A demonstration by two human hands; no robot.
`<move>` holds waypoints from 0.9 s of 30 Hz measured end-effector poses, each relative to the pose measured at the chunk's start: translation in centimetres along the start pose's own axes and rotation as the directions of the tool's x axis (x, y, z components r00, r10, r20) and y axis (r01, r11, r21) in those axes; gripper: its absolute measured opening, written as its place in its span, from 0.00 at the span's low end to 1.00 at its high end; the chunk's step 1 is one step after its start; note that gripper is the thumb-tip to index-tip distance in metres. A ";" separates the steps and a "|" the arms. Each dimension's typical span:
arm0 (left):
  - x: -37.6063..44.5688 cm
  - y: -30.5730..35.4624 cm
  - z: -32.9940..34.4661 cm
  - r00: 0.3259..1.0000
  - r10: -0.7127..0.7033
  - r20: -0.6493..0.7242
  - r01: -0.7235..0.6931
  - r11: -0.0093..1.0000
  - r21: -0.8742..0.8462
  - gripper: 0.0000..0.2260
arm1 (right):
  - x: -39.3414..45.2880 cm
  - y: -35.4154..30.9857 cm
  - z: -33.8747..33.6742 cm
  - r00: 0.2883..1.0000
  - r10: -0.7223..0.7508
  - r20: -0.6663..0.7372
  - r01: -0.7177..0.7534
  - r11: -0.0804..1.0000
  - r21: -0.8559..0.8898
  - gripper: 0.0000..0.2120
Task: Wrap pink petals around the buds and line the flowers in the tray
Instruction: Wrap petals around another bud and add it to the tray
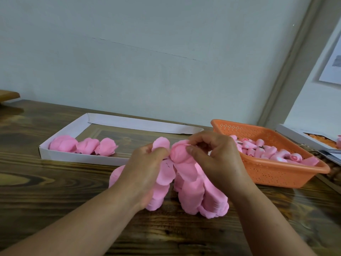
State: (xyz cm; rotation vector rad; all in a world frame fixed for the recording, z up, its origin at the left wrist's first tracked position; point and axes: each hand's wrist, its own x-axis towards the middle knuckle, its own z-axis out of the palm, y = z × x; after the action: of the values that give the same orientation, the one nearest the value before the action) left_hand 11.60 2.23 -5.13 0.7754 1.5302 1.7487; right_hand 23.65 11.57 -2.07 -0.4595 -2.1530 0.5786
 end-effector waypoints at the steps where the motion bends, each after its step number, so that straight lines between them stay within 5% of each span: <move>1: 0.0 -0.1 0.0 1.000 -0.014 -0.001 0.014 1.000 0.012 0.08 | 0.0 0.0 0.0 1.000 0.006 -0.013 -0.006 1.000 -0.005 0.12; 18: -0.4 -0.3 0.6 1.000 -0.004 -0.004 0.004 0.998 -0.060 0.06 | -0.2 -0.6 0.5 0.997 0.060 0.043 -0.057 0.995 -0.083 0.05; 23: -0.3 -0.1 0.5 0.998 -0.058 0.004 0.058 0.989 -0.133 0.07 | -0.3 -0.6 0.5 0.977 0.209 0.038 -0.211 0.945 0.250 0.13; 27: -0.1 0.1 0.4 0.995 -0.096 0.015 0.097 0.987 -0.126 0.10 | -0.4 -0.7 0.1 0.955 0.261 0.141 -0.295 0.881 0.369 0.08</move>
State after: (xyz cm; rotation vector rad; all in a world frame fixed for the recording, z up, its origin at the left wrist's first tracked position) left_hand 11.96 2.32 -5.00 0.6346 1.4118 1.7490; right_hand 23.72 10.79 -1.94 -0.5330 -1.9958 1.1815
